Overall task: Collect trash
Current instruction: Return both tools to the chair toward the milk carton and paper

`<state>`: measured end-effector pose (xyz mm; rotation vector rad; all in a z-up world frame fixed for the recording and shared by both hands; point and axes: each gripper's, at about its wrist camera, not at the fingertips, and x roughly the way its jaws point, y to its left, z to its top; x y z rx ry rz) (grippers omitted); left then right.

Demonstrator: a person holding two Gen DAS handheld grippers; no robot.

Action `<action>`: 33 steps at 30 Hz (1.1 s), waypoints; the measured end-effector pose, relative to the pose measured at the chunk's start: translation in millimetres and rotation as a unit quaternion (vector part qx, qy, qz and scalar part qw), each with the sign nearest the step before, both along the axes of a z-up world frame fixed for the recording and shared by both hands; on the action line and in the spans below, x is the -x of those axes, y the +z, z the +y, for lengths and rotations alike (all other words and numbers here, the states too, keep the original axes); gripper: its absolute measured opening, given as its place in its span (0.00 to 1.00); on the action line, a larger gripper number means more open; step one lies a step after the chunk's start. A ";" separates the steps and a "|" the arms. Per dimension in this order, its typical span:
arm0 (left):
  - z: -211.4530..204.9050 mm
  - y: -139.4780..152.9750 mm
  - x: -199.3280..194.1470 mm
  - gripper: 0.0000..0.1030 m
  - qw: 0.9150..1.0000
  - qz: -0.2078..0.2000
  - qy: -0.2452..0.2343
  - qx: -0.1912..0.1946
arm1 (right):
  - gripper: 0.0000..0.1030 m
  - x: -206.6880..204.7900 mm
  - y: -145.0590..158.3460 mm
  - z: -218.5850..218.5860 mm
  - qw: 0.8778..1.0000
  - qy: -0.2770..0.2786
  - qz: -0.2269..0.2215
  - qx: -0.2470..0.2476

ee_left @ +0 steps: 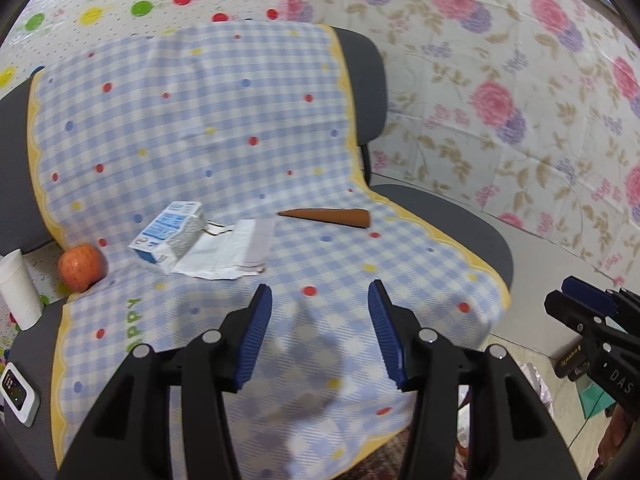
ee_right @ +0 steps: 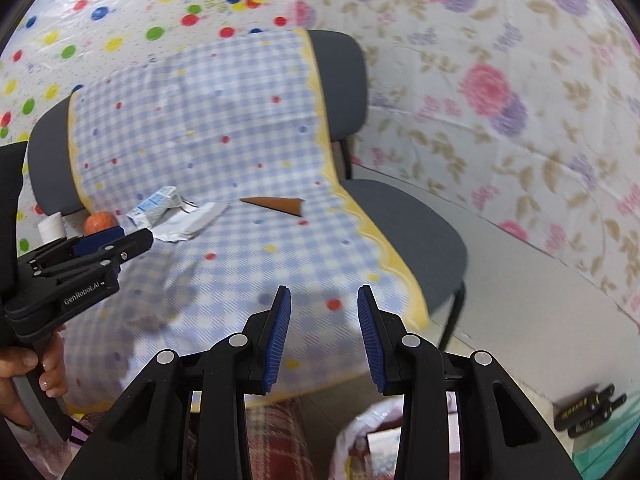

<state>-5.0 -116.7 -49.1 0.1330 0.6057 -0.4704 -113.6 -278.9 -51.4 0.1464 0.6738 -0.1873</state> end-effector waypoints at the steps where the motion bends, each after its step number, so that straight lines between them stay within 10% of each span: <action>1: 3.2 -0.1 -2.4 0.51 1.000 0.000 0.002 0.001 | 0.36 -6.5 1.6 3.3 1.000 0.006 -0.001 0.002; 17: 104.2 -0.1 -74.0 0.70 0.992 0.009 0.126 0.007 | 0.39 -105.1 12.9 39.6 0.996 0.082 -0.016 -0.008; 33: 121.6 -45.4 -138.0 0.76 0.990 0.062 0.124 -0.003 | 0.45 -197.9 -36.7 78.2 0.989 0.134 0.050 -0.042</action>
